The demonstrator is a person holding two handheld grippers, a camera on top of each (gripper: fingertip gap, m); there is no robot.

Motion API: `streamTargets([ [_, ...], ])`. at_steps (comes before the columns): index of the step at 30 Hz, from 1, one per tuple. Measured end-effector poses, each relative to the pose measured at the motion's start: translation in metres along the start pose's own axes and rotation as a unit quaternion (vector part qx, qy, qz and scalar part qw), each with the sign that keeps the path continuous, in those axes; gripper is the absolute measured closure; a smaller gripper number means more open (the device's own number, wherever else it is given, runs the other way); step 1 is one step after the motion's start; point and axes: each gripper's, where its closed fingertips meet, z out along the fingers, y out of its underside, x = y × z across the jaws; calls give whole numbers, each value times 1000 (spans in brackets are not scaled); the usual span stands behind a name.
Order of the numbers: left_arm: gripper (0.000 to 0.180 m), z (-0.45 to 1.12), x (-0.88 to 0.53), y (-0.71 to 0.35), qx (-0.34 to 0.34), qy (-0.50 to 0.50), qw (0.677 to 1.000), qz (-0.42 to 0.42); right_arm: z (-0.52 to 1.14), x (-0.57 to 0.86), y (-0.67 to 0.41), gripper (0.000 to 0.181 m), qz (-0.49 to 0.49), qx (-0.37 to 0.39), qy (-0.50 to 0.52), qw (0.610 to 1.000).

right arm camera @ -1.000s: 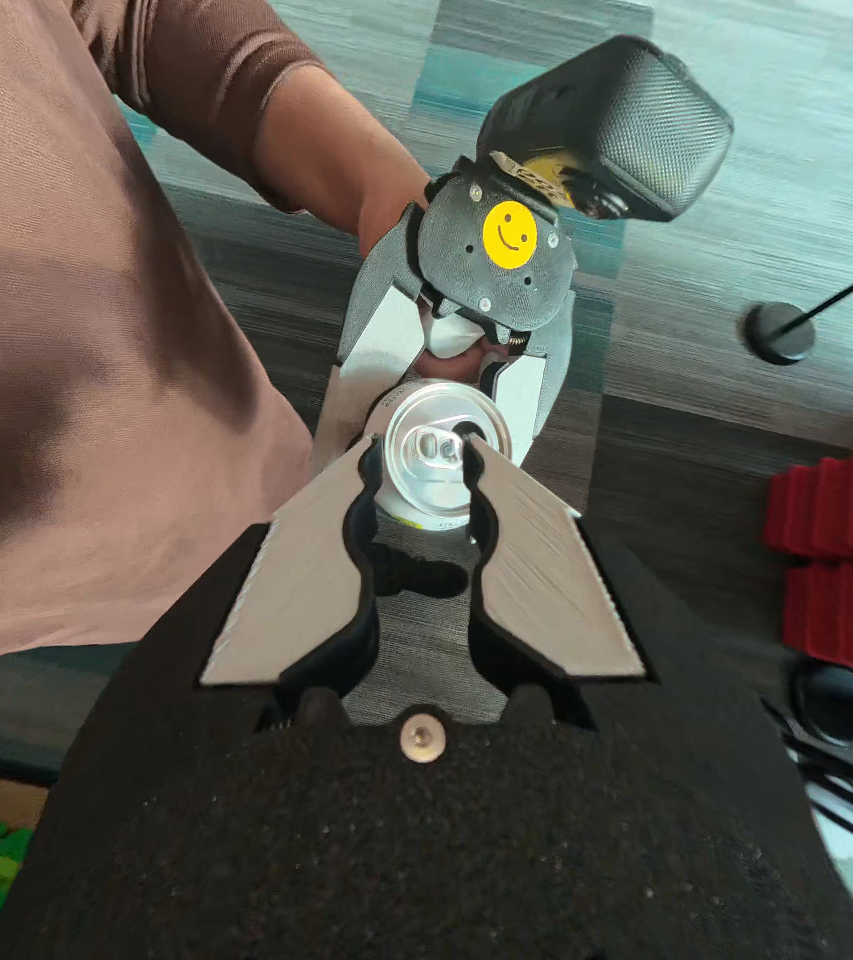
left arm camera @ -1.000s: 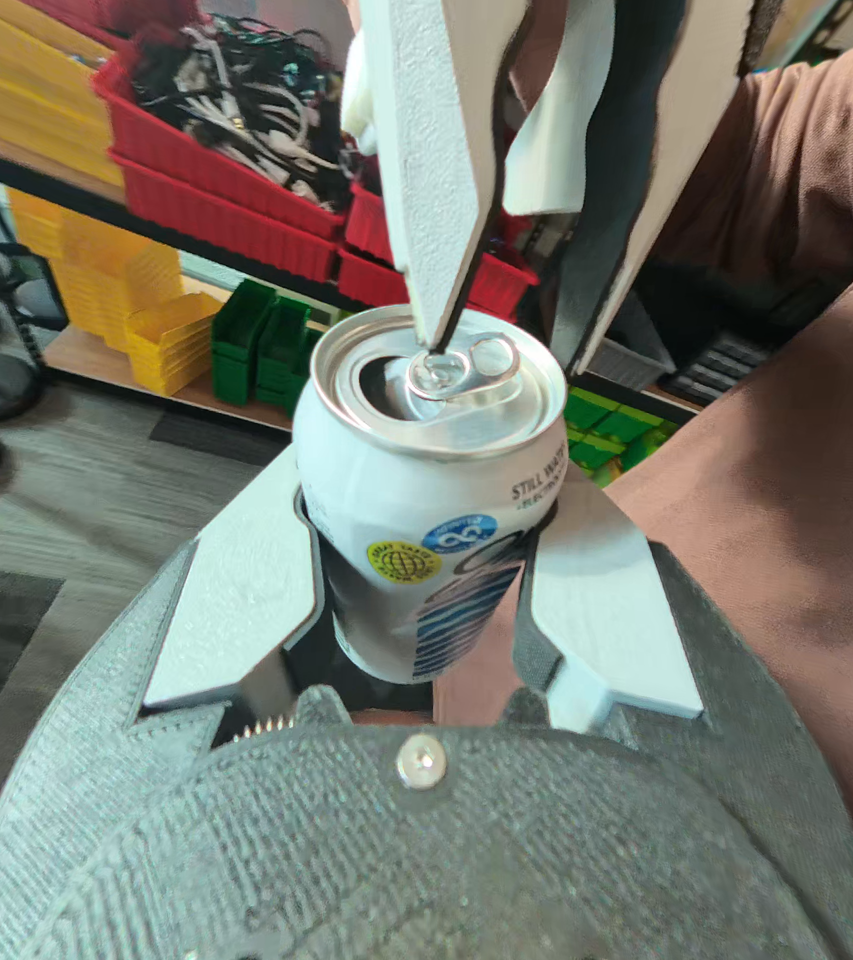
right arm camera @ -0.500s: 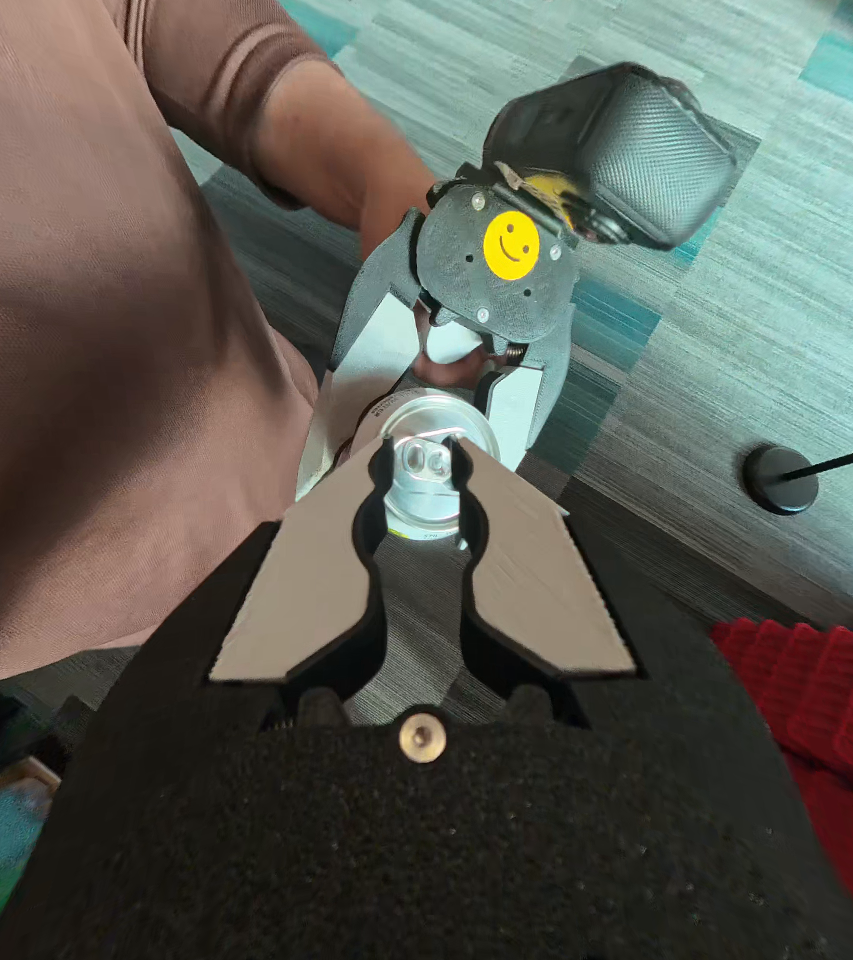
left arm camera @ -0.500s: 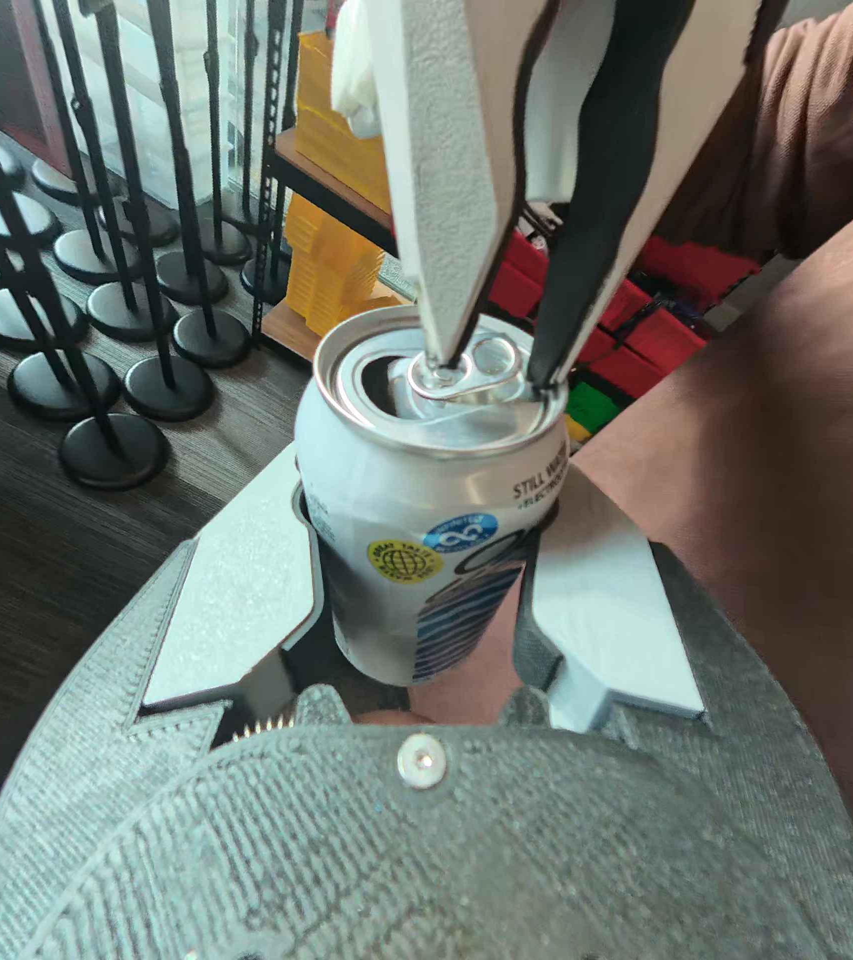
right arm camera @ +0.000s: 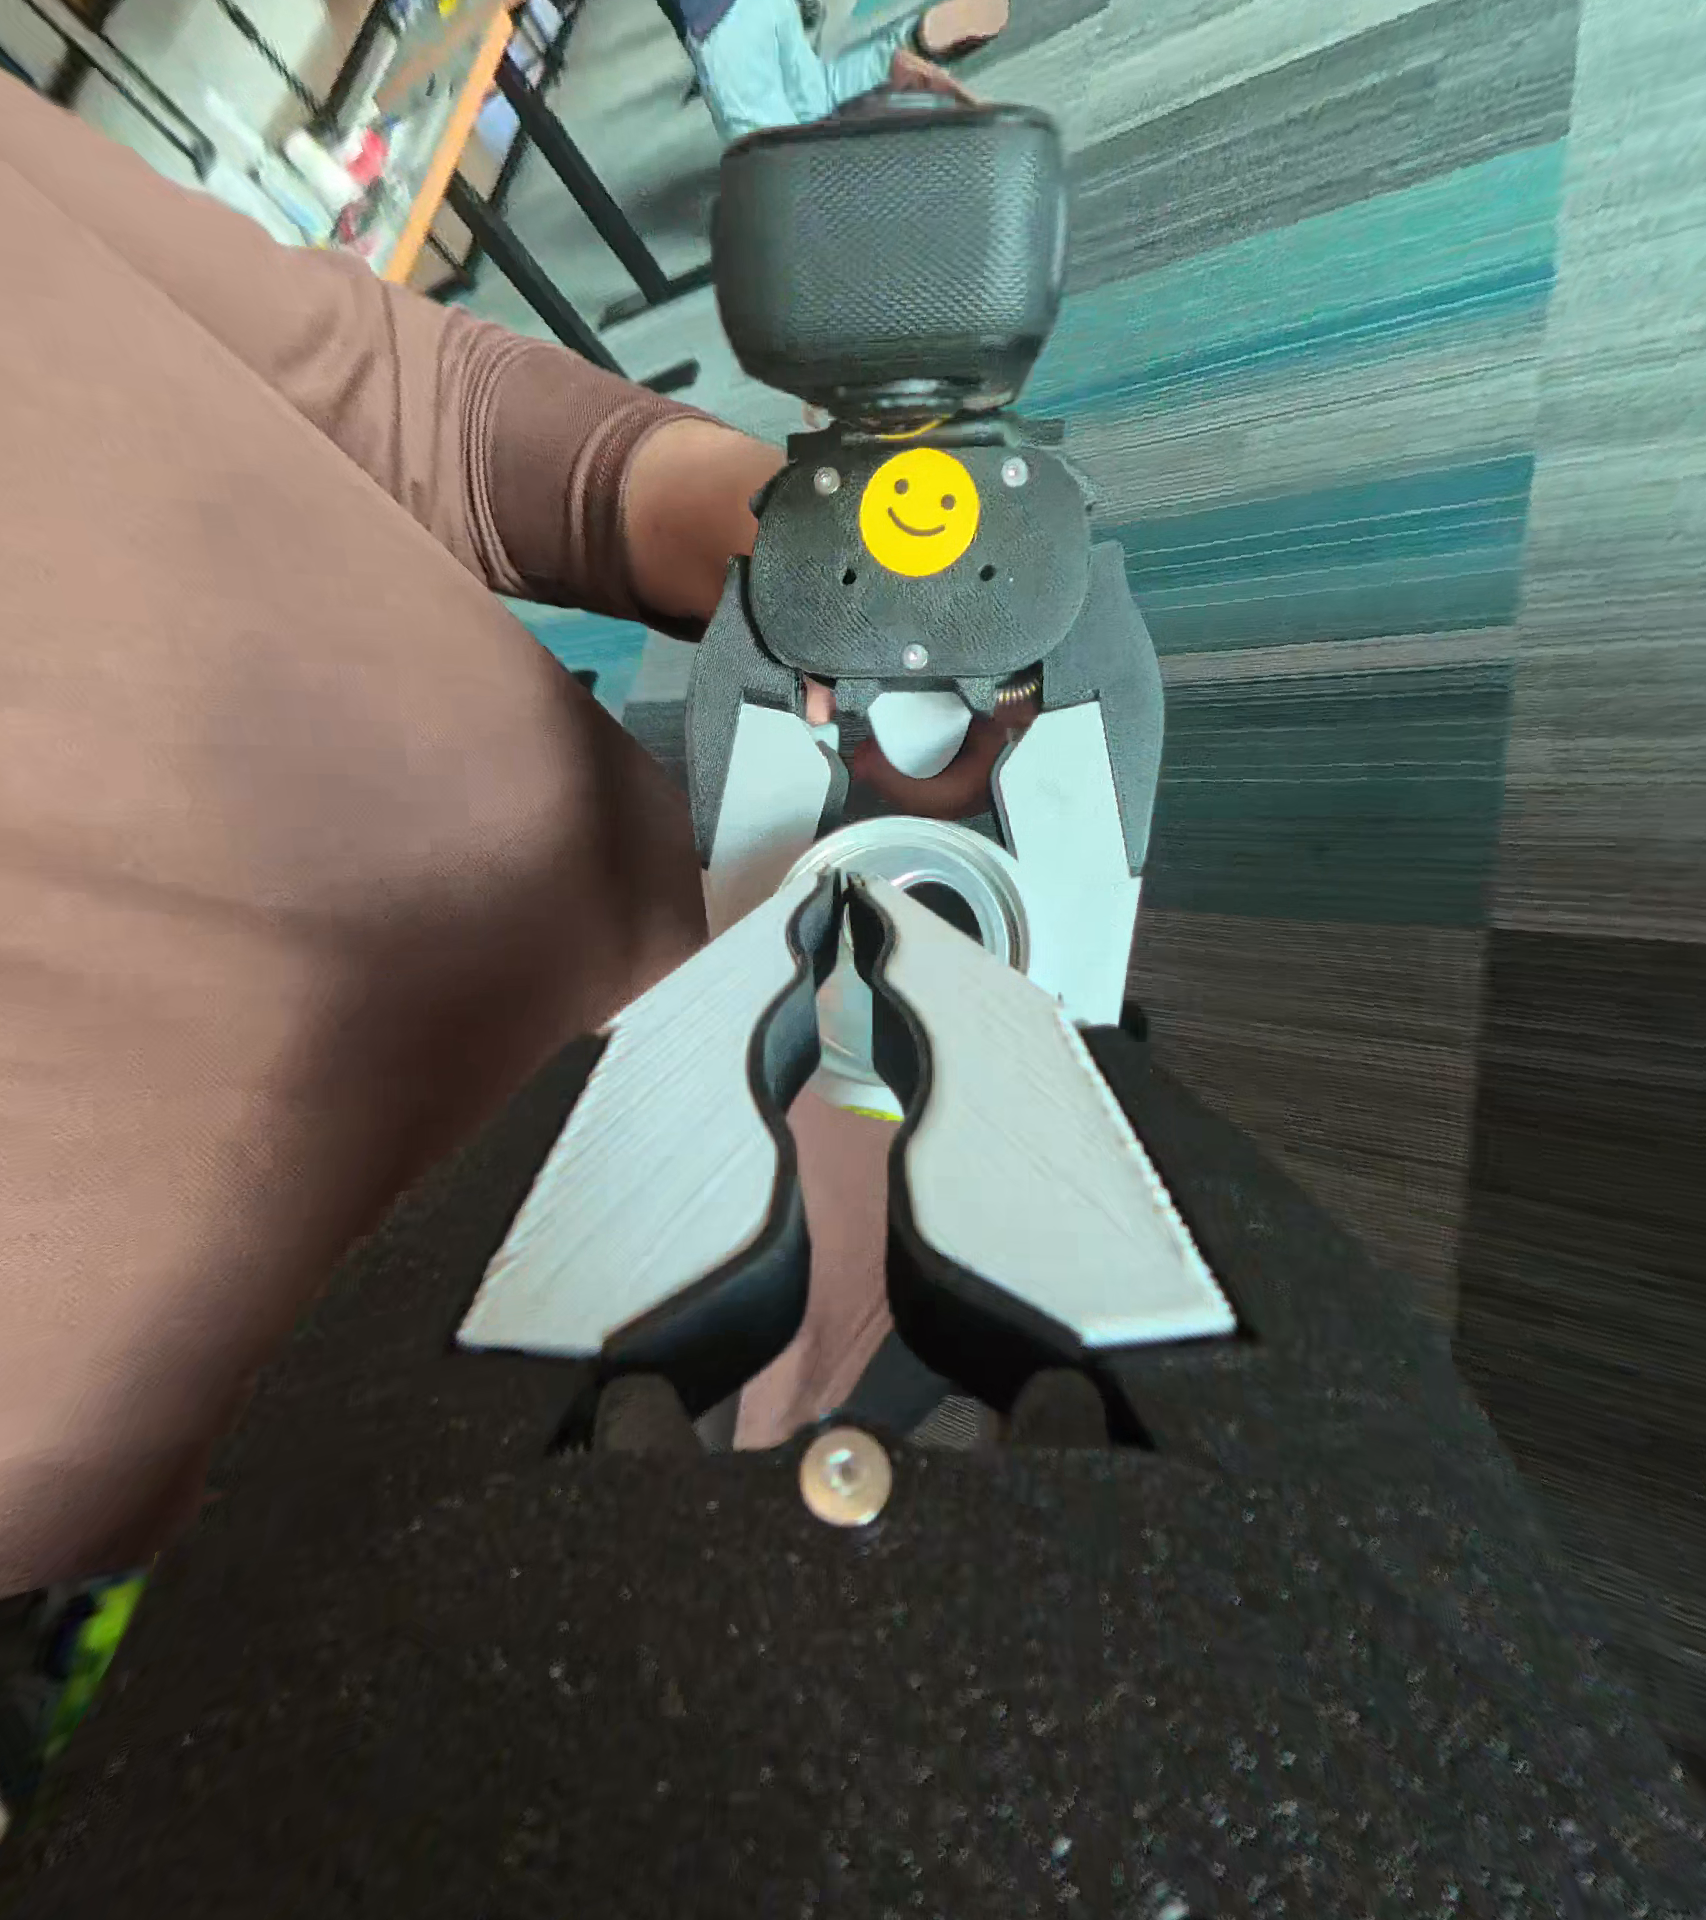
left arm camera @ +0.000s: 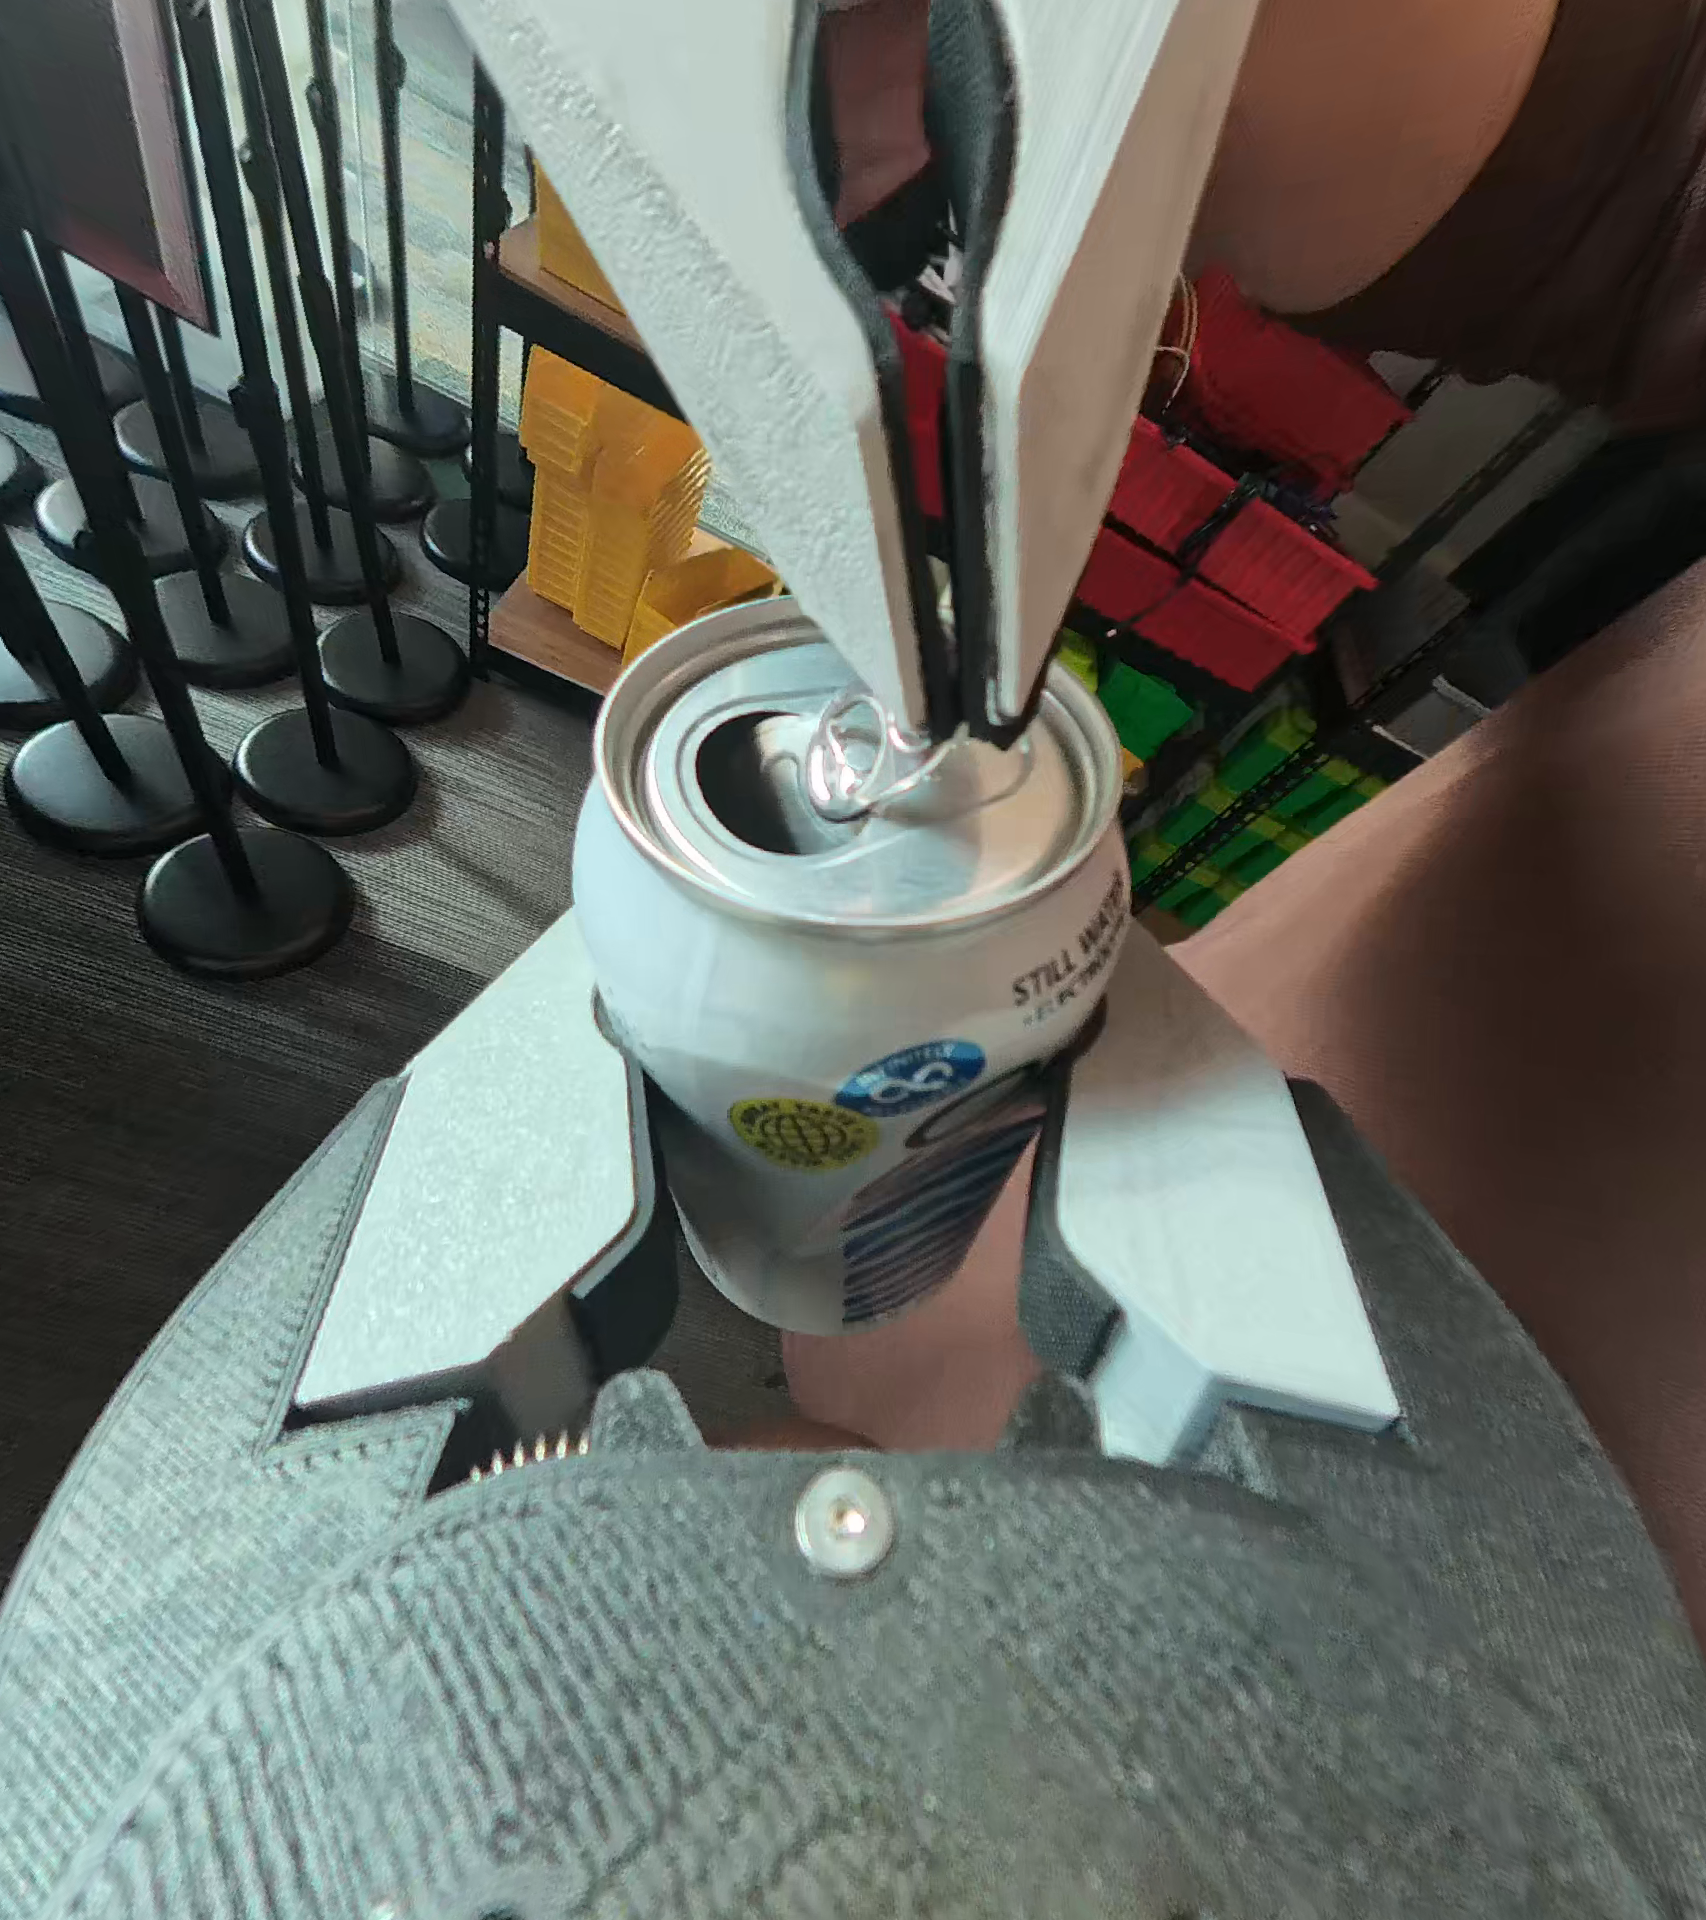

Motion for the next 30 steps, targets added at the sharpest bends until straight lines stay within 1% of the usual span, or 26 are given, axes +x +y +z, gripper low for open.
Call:
streamTargets([
  [2, 98, -13, -6, 4, 8, 16, 1000, -8, 11, 12, -12, 181, 41, 7, -10, 999],
  [5, 98, -28, -12, 5, 29, 39, 999, -14, 19, 27, -30, 181, 56, 20, 4, 998],
  [7, 97, -31, -7, 5, 28, 43, 999, 16, 20, 54, -30, 181, 21, -13, 92, 995],
  [9, 97, -37, -12, 0, 37, 30, 999, 19, 25, 41, -38, 181, -17, -19, 78, 997],
  [10, 97, -43, -16, -3, 47, 28, 998, 17, 26, 41, -43, 181, -28, -19, 101, 994],
  [11, 98, -50, -21, -4, 53, 22, 998, 18, 22, 49, -45, 181, -42, -26, 146, 988],
  [12, 98, -57, -27, -3, 52, 12, 998, 21, 17, 55, -49, 181, -60, -29, 187, 980],
  [13, 97, -63, -32, -1, 48, 5, 999, 24, 15, 56, -55, 180, -77, -23, 207, 975],
  [14, 98, -69, -37, 0, 46, -1, 999, 27, 15, 53, -64, 175, -88, -8, 210, 974],
  [15, 98, -76, -42, 1, 43, -6, 999, 29, 14, 52, -75, 175, -97, 6, 213, 972],
  [17, 97, -88, -51, 2, 36, -21, 998, 36, 12, 53, -97, 181, -115, 36, 221, 968],
  [18, 97, -95, -56, 0, 38, -30, 998, 42, 18, 51, -104, 181, -122, 44, 205, 970],
  [19, 98, -103, -61, -3, 44, -37, 997, 46, 31, 51, -100, 181, -118, 24, 180, 976],
  [20, 98, -108, -72, 3, 21, -56, 997, 49, 44, 57, -91, 181, -109, -15, 169, 979],
  [21, 97, -112, -85, 10, 5, -80, 995, 58, 47, 68, -94, 181, -116, -22, 192, 974],
  [22, 97, -118, -92, 8, 21, -78, 996, 47, 43, 79, -105, 181, -134, -4, 228, 964],
  [23, 97, -125, -99, 5, 36, -70, 997, 24, 35, 85, -123, 181, -146, 40, 252, 956],
  [24, 97, -133, -109, 0, 52, -77, 996, 9, 33, 85, -137, 181, -148, 93, 239, 955],
  [25, 98, -141, -121, -5, 63, -90, 994, 6, 41, 90, -138, 181, -141, 106, 213, 961],
  [26, 97, -146, -140, 2, 37, -119, 992, 7, 51, 109, -131, 181, -137, 82, 226, 961],
  [27, 97, -150, -154, 7, 22, -133, 991, 17, 53, 127, -135, 181, -157, 84, 257, 950],
  [28, 97, -157, -166, 5, 36, -132, 991, 9, 46, 143, -148, 181, -179, 106, 294, 933],
  [29, 96, -165, -182, 2, 47, -137, 989, -8, 31, 156, -169, 181, -190, 156, 323, 914],
  [30, 93, -178, -206, -1, 61, -165, 984, -19, 14, 164, -190, 181, -185, 225, 324, 900],
])
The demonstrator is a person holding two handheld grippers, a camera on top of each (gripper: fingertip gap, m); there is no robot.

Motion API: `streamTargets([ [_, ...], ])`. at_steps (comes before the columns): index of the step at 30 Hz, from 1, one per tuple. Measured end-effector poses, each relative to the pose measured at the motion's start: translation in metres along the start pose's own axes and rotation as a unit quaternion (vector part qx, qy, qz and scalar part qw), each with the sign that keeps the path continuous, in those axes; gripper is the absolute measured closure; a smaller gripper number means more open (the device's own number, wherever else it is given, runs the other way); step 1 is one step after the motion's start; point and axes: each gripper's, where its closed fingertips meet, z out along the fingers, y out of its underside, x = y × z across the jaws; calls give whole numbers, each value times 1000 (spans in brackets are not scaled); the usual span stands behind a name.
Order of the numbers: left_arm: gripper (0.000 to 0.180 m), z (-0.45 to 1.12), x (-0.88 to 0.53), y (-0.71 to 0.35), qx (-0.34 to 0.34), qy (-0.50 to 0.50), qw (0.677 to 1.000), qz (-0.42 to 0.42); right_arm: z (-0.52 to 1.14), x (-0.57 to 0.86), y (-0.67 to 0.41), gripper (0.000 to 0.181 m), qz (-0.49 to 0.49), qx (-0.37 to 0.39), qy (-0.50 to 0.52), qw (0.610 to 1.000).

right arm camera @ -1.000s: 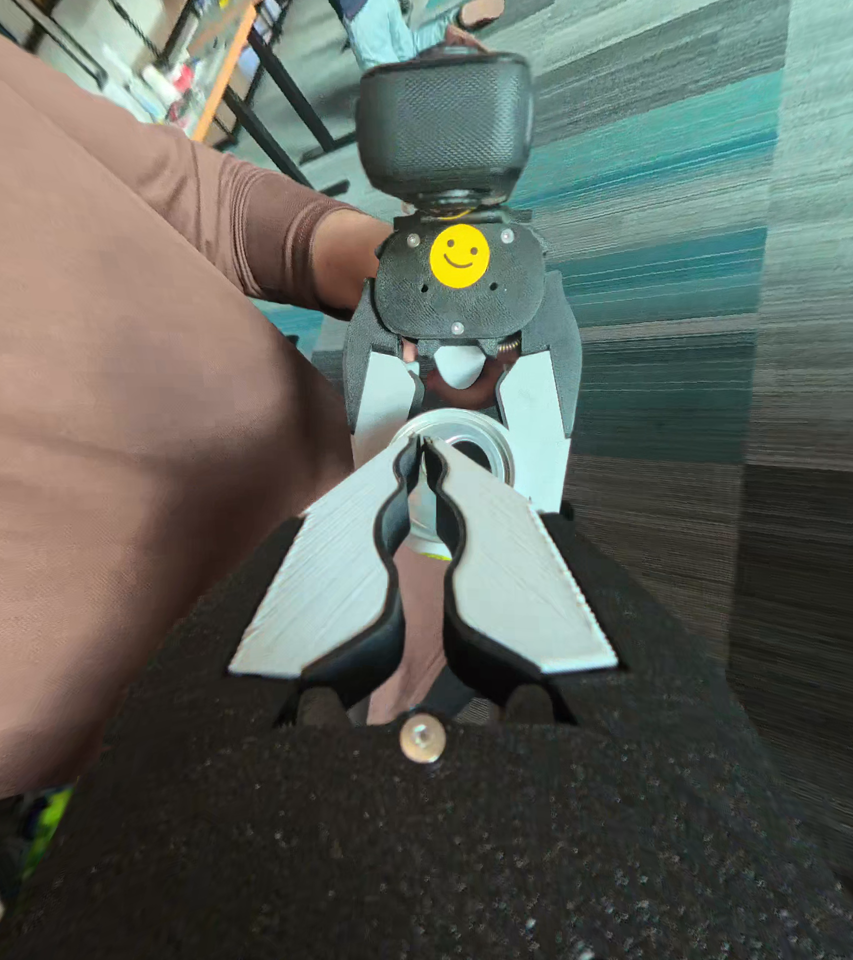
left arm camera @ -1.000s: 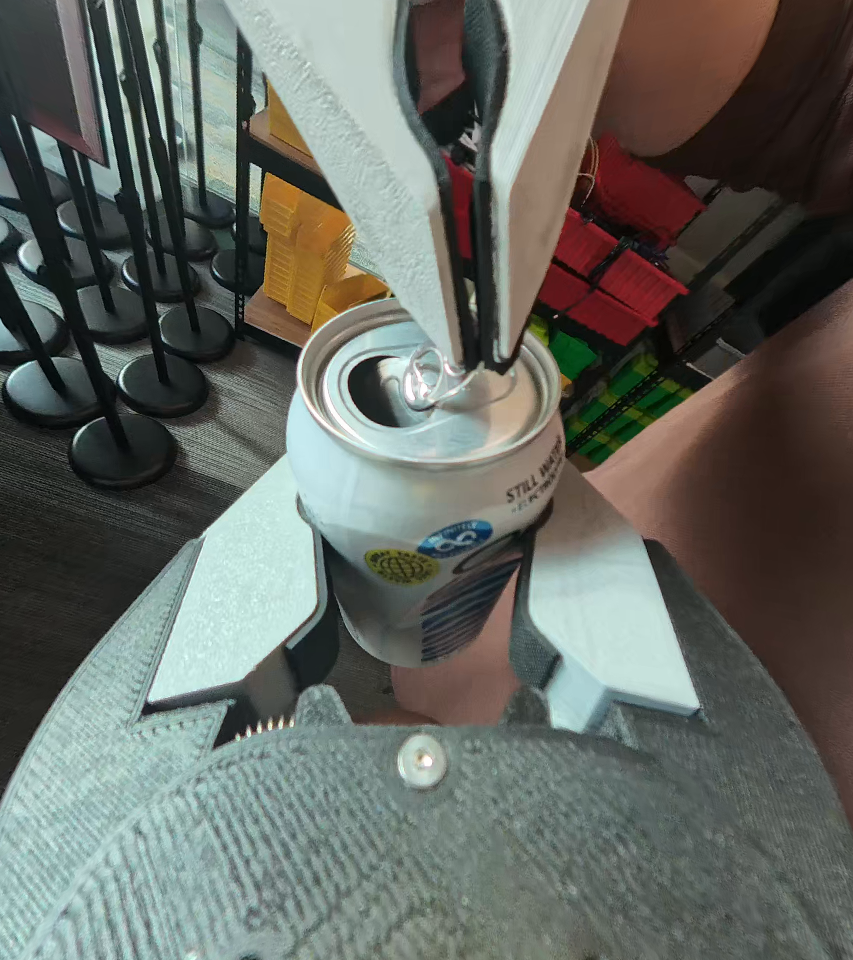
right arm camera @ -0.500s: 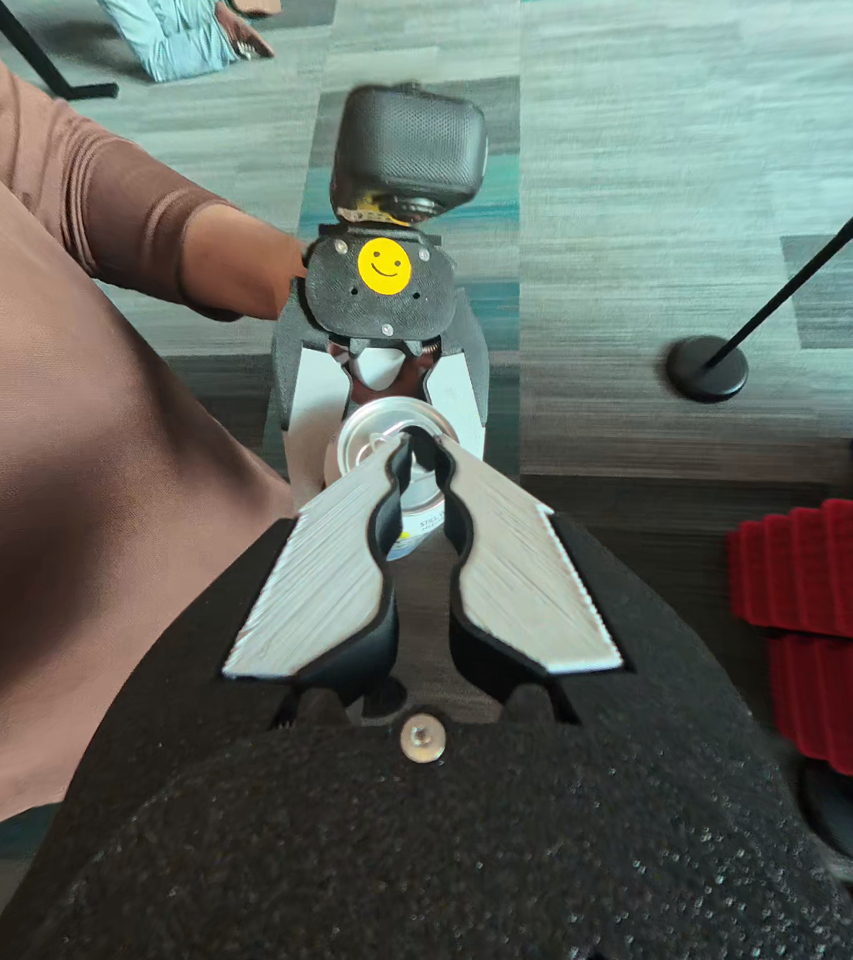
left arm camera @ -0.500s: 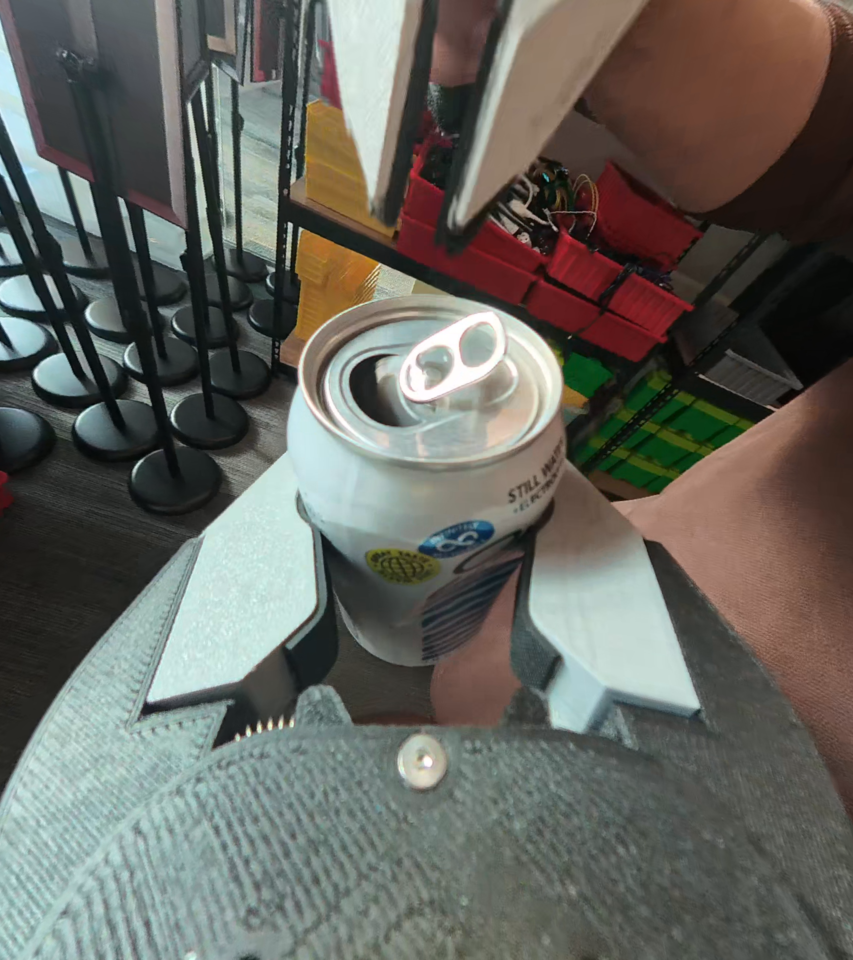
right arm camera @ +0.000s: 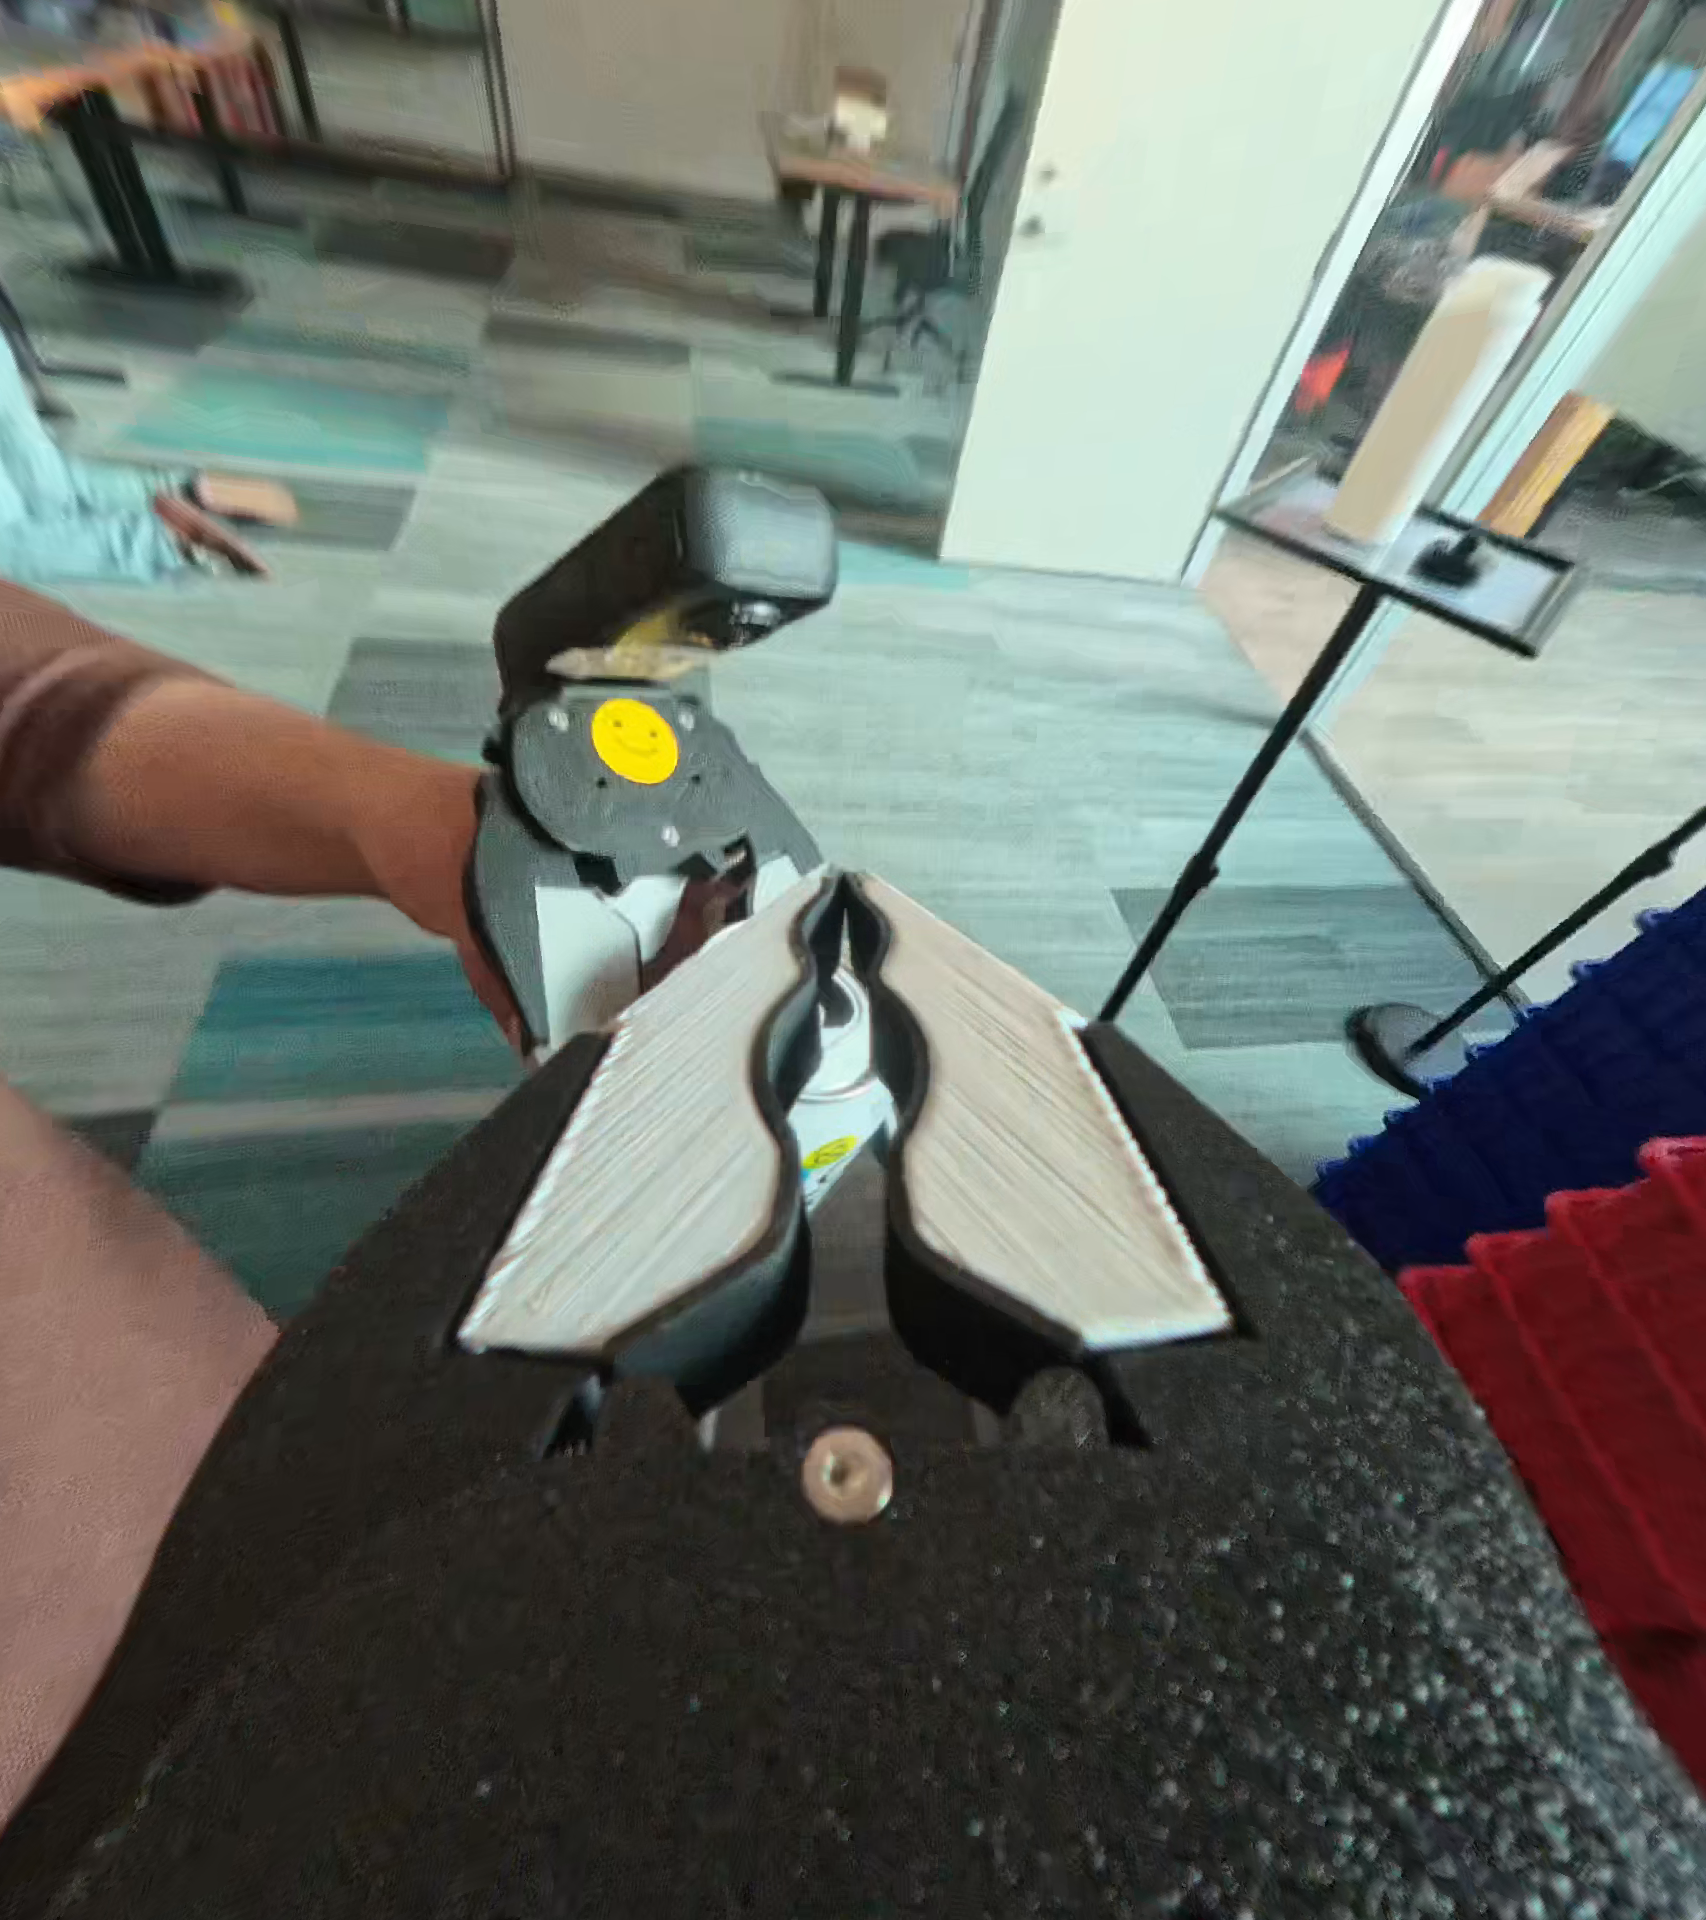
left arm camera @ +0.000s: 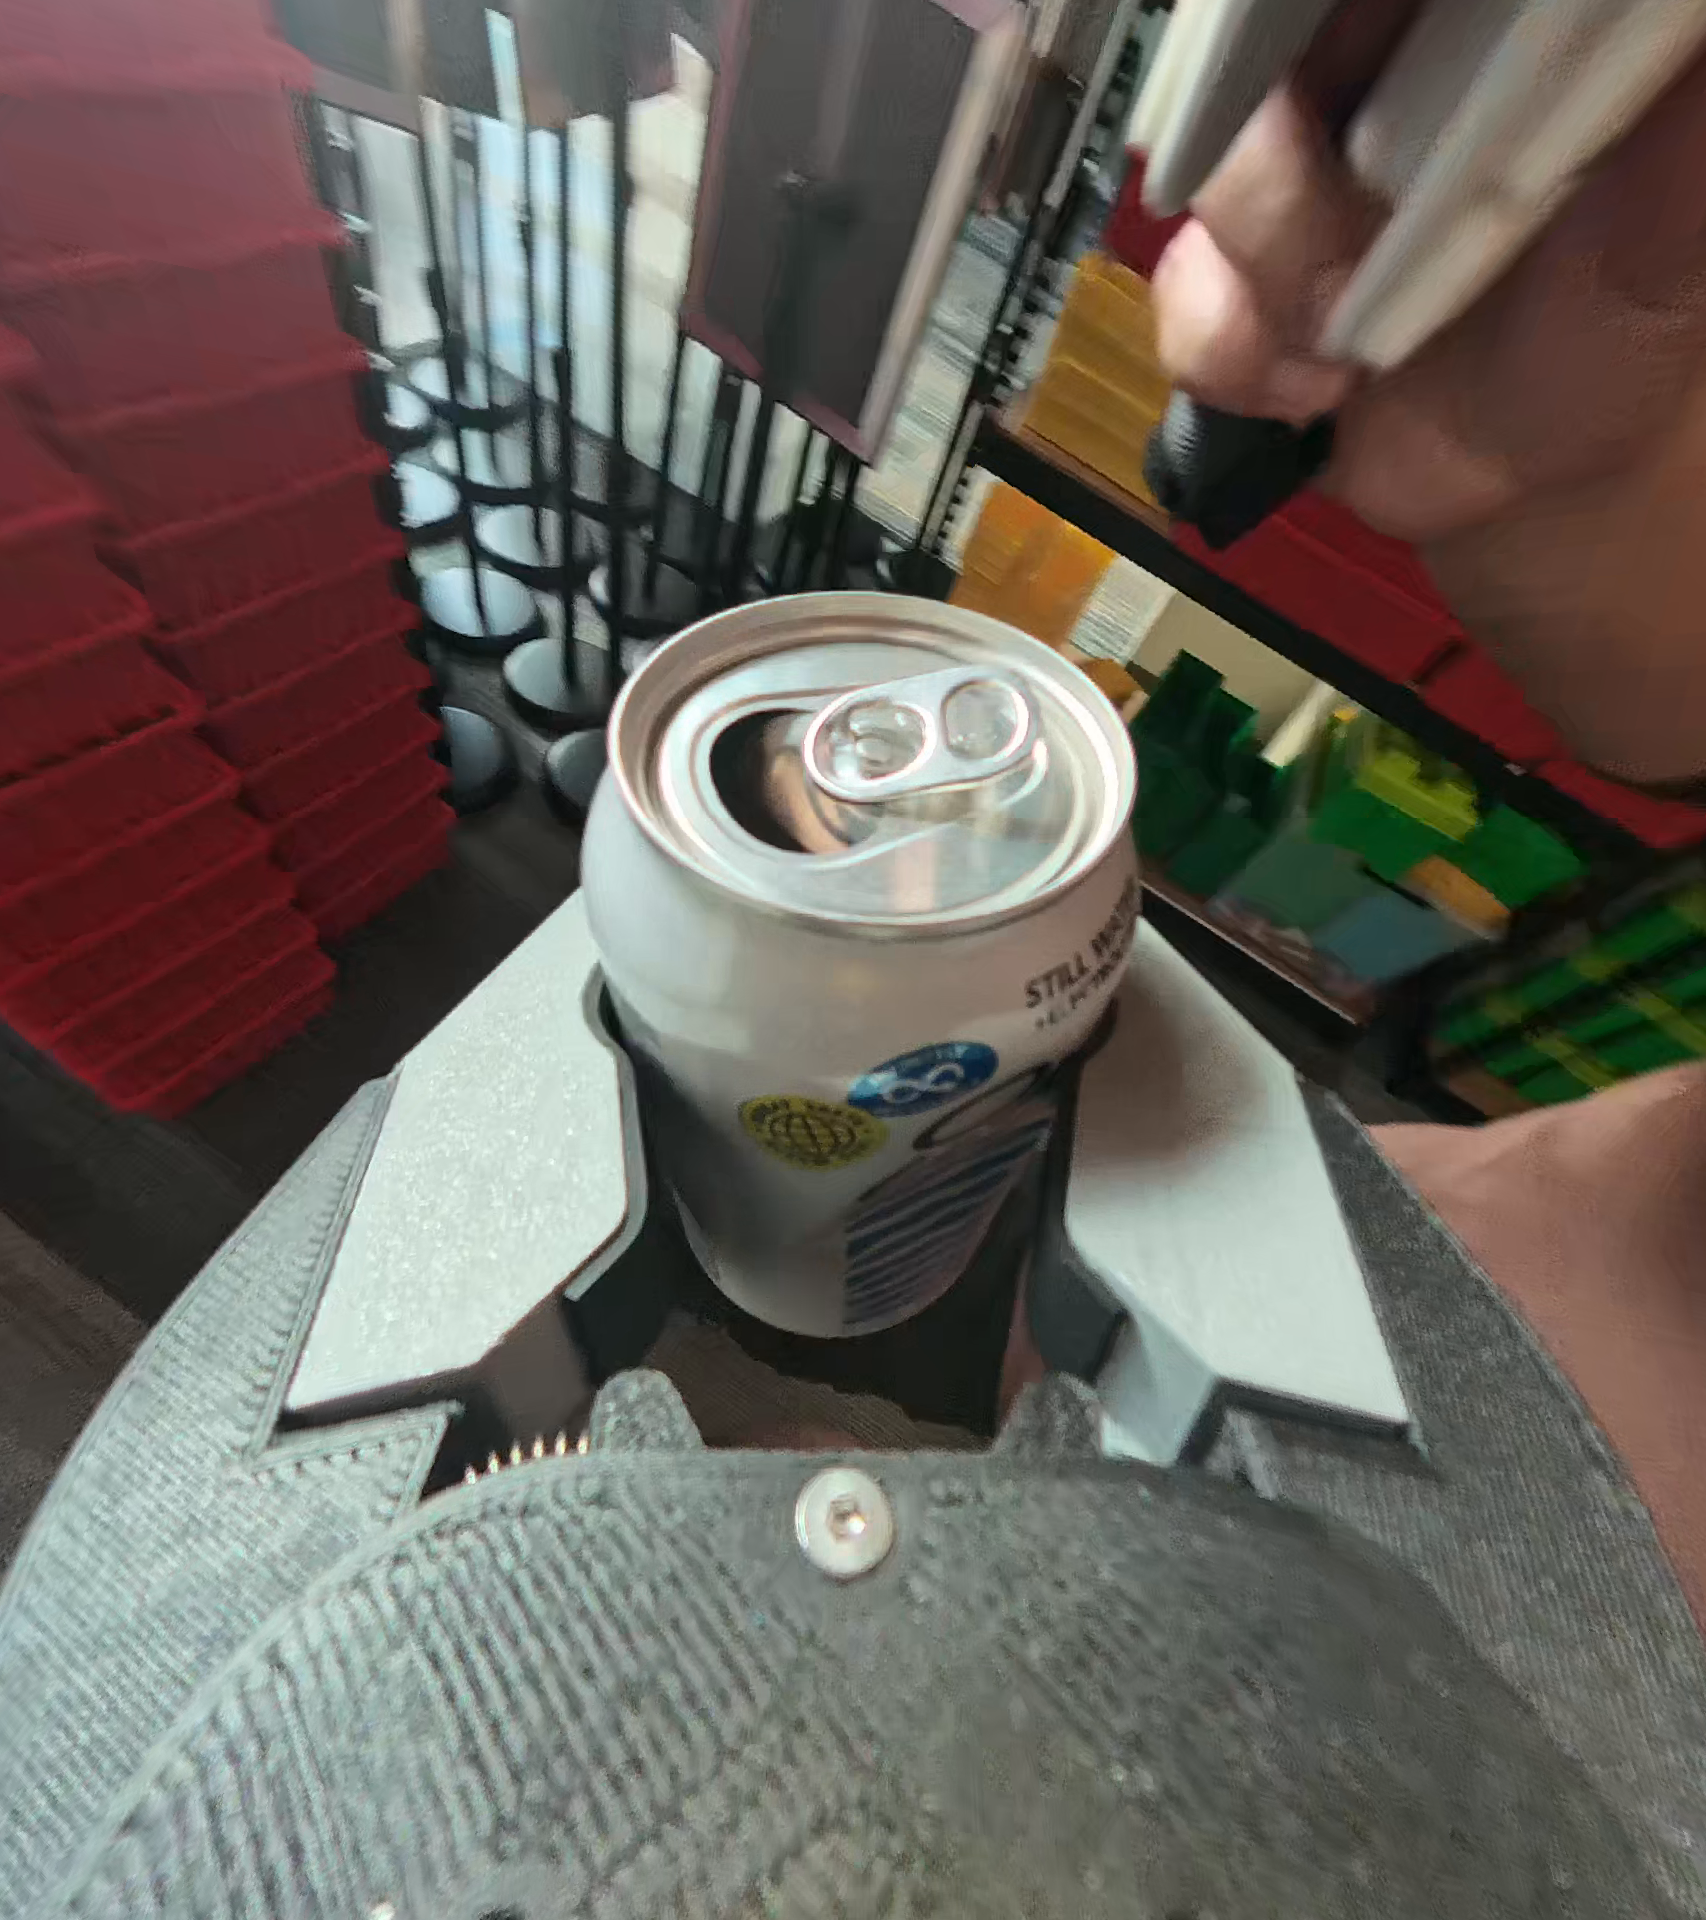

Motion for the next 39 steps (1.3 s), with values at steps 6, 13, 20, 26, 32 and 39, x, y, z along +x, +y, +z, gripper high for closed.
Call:
streamTargets([
  [6, 93, -50, -188, -66, 143, -141, 974, -110, 85, 103, 28, 126, 127, 86, -39, 987],
  [13, 92, -88, -375, -150, 235, -264, 910, -215, 239, 258, 27, 84, 5, 43, -32, 999],
  [20, 92, -131, -475, -212, 306, -279, 879, -237, 344, 336, -24, 89, -40, 75, -73, 994],
  [26, 94, -170, -556, -214, 307, -255, 883, -246, 417, 383, -27, 100, -130, 53, -65, 988],
  [32, 95, -214, -625, -224, 367, -130, 873, -293, 511, 426, -41, 101, -154, 7, 8, 988],
  [39, 94, -255, -656, -234, 342, -55, 901, -260, 580, 452, -82, 102, -127, -16, 58, 990],
])
